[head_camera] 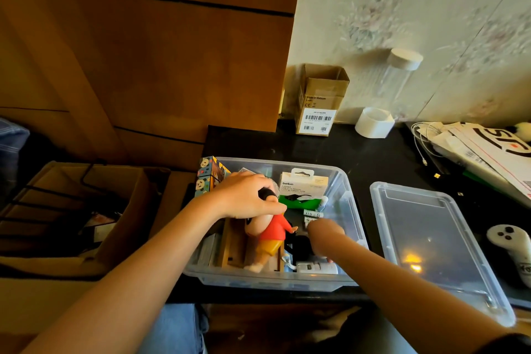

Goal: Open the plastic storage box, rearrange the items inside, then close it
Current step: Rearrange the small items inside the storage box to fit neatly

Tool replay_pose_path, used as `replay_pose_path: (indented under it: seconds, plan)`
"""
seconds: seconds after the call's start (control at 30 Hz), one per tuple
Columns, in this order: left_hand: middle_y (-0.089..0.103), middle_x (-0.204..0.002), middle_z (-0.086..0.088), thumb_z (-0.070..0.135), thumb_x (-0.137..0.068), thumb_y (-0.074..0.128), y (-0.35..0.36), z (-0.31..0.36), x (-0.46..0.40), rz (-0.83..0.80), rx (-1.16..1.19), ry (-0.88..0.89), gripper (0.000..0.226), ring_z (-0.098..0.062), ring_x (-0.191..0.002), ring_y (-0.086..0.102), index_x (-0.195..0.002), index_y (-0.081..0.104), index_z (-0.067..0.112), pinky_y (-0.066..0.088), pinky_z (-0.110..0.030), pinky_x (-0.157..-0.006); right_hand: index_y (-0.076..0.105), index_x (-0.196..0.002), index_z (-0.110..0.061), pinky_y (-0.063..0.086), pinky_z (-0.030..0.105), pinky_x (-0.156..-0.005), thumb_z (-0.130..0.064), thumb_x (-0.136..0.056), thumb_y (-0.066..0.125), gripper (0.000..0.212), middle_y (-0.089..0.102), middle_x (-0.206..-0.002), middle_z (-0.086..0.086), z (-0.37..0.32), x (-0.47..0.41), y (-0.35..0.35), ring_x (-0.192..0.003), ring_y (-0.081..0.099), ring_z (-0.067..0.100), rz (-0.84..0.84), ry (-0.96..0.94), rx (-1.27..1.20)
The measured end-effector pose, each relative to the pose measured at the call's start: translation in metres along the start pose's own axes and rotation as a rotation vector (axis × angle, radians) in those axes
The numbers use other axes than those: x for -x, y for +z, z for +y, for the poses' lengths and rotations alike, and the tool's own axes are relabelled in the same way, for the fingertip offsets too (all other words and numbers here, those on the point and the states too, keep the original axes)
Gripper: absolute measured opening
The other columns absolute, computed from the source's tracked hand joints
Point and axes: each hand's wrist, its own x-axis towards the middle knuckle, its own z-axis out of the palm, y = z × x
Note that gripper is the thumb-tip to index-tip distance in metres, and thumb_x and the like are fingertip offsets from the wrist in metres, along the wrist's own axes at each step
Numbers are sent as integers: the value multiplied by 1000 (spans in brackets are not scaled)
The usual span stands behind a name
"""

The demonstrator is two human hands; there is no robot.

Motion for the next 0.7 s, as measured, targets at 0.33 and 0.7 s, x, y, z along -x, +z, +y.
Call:
replay_pose_path:
  seconds: [0.33, 0.7]
  plan:
    - [45, -83, 29, 64, -76, 56, 4, -4, 4, 65, 55, 10, 18, -12, -97, 48, -71, 49, 48, 41, -30, -70, 59, -114, -7, 48, 30, -86, -7, -91, 53, 24, 62, -113, 10, 1, -4, -11, -104, 60, 24, 245, 13, 70]
    - [47, -87, 26, 66, -73, 51, 7, -5, 7, 117, 61, 25, 17, -12, -99, 46, -74, 49, 49, 43, -33, -76, 55, -115, -2, 53, 24, -74, -18, -84, 67, 37, 66, -111, 12, 7, -2, -11, -87, 67, 19, -256, -95, -37]
